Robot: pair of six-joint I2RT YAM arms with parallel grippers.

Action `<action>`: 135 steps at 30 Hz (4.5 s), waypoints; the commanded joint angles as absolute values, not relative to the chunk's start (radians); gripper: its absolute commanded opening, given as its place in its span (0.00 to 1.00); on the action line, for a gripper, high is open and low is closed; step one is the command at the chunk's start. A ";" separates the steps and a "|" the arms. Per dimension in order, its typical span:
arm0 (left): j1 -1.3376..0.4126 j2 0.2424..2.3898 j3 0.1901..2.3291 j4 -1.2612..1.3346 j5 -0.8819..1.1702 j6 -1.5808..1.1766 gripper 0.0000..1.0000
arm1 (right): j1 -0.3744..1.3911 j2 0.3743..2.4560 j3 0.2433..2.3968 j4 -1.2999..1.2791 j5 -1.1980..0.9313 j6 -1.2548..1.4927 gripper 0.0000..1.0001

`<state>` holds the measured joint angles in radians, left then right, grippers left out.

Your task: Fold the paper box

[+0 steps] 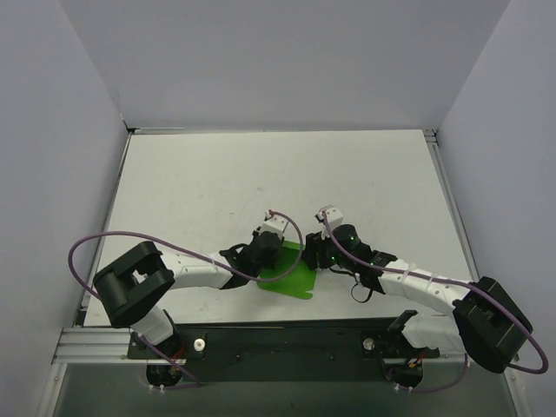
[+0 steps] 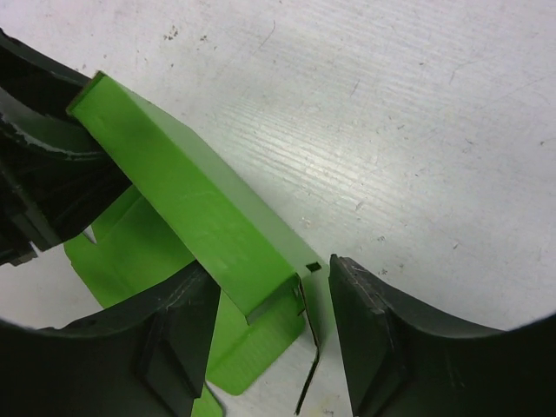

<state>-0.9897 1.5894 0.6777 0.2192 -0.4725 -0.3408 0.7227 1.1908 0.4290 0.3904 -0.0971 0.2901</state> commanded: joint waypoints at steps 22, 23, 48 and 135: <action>-0.795 1.132 0.656 -0.015 0.000 -0.520 0.86 | 0.667 0.931 0.578 -0.161 0.043 0.929 0.71; -0.782 1.140 0.658 0.027 0.000 -0.528 0.86 | 0.667 0.934 0.572 -0.146 0.040 0.958 0.71; -0.635 1.408 0.638 0.328 0.218 -0.575 0.57 | 0.657 1.003 0.413 0.066 -0.015 1.210 0.61; -0.755 1.546 1.098 -0.419 0.382 0.414 0.83 | 0.750 1.238 0.549 0.238 0.021 0.364 0.23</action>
<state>-0.7624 1.5291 1.1034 -0.4732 0.3824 0.3859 0.7414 1.2152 0.5171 0.1635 0.0006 0.4347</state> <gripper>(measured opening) 0.831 0.234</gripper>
